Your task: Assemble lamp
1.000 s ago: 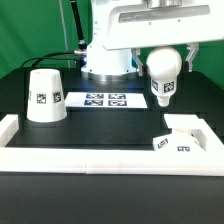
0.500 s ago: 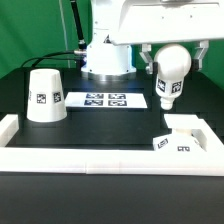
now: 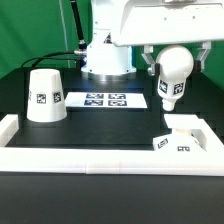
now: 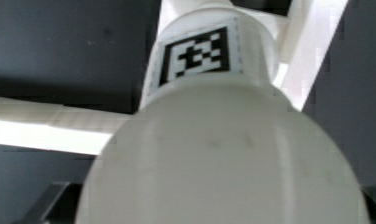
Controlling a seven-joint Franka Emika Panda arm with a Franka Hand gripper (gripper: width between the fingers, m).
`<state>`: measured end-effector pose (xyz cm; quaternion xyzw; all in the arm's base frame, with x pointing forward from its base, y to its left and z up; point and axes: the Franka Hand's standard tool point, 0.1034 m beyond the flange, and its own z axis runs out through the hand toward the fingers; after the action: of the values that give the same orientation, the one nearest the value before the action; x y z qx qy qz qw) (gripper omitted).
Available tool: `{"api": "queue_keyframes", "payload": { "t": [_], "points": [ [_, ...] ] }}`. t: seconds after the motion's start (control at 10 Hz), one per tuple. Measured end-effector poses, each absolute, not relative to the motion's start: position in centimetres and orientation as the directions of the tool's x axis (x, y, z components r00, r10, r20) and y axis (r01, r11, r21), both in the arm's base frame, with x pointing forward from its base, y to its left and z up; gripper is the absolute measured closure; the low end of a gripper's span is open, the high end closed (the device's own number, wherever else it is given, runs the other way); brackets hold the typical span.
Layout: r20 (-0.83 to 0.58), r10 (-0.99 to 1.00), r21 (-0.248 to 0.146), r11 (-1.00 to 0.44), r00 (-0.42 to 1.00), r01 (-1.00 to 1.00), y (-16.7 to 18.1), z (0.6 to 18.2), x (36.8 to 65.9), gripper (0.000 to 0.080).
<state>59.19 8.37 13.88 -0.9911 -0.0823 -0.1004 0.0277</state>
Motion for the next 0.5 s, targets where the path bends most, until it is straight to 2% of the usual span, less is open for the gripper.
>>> {"api": "queue_keyframes", "payload": {
  "t": [0.2,0.5],
  "points": [
    [0.202,0.167,-0.040,-0.983,0.965,0.178,8.3,16.2,60.2,0.0220],
    [0.227,0.165,-0.036,-0.983,0.960,0.177,8.3,16.0,60.5,0.0220]
  ]
}}
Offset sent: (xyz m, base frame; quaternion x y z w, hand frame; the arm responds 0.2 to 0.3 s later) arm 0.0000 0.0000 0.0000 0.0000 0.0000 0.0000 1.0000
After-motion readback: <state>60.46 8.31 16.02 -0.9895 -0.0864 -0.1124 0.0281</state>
